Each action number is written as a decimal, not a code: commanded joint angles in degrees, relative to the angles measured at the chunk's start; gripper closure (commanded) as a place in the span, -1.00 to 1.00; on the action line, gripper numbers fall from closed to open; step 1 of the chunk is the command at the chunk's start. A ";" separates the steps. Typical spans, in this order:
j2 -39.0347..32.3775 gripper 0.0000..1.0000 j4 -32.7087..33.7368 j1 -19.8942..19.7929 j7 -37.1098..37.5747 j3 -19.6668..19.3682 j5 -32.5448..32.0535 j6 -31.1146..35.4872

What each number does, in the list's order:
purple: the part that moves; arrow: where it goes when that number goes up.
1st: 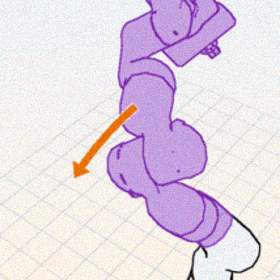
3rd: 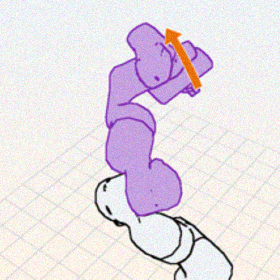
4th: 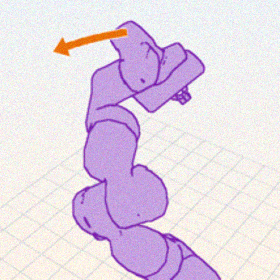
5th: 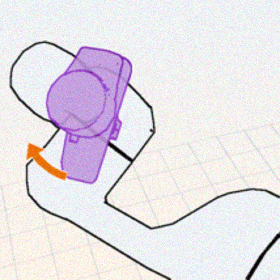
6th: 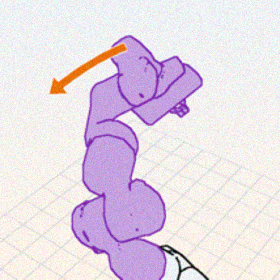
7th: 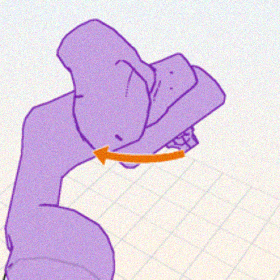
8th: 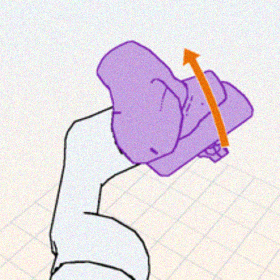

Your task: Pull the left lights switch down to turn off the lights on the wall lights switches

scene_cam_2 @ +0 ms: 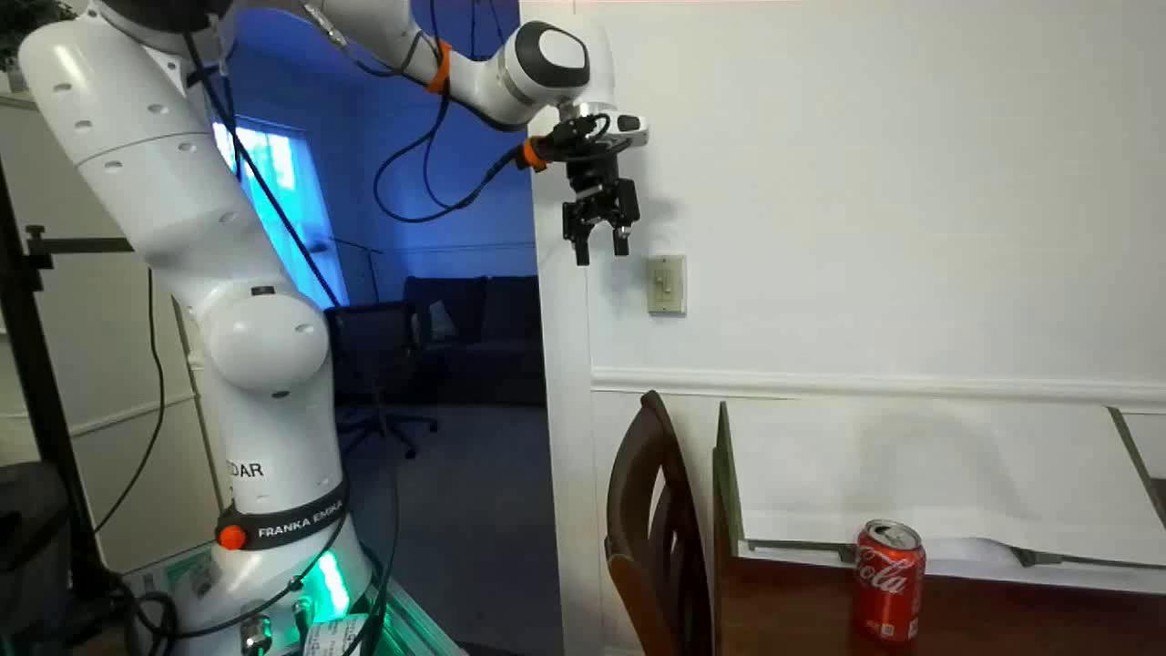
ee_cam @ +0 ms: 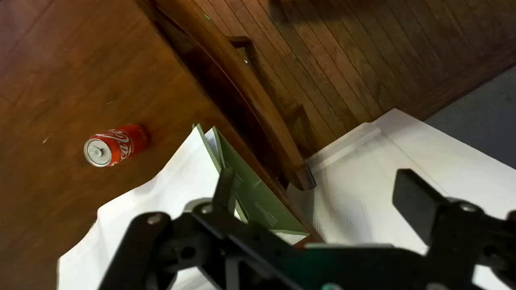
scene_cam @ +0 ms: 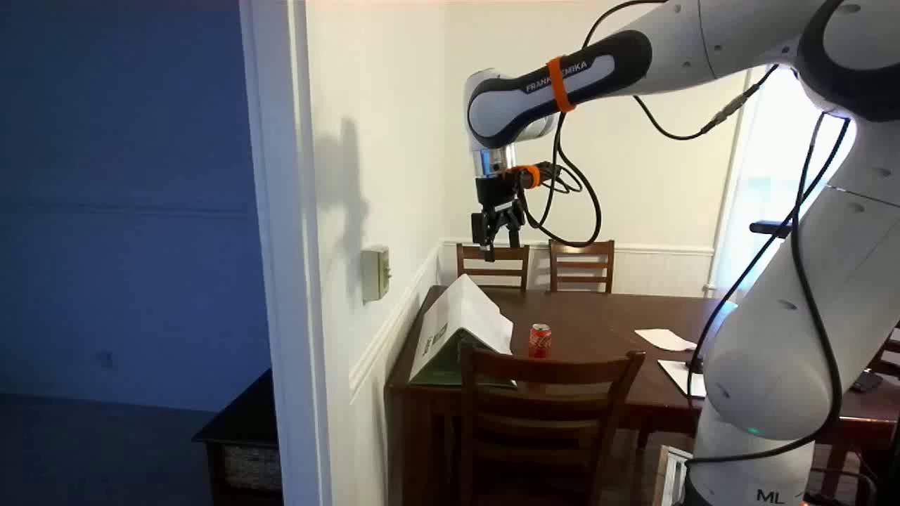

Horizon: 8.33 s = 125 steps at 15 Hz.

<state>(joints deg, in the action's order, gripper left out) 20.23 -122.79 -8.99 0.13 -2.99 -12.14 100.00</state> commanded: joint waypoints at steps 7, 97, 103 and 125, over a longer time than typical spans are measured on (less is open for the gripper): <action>-0.01 -1.00 0.12 1.02 0.26 -0.86 -0.28 -0.15; -30.36 -1.00 5.47 -1.46 -14.25 -8.46 89.16 21.40; -31.74 -1.00 5.38 -1.56 -14.43 -8.65 88.71 22.38; -16.10 -1.00 -0.31 -1.59 1.65 -10.36 56.41 20.12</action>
<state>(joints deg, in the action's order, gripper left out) -3.06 -119.15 -10.59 -2.85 -13.41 55.49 118.57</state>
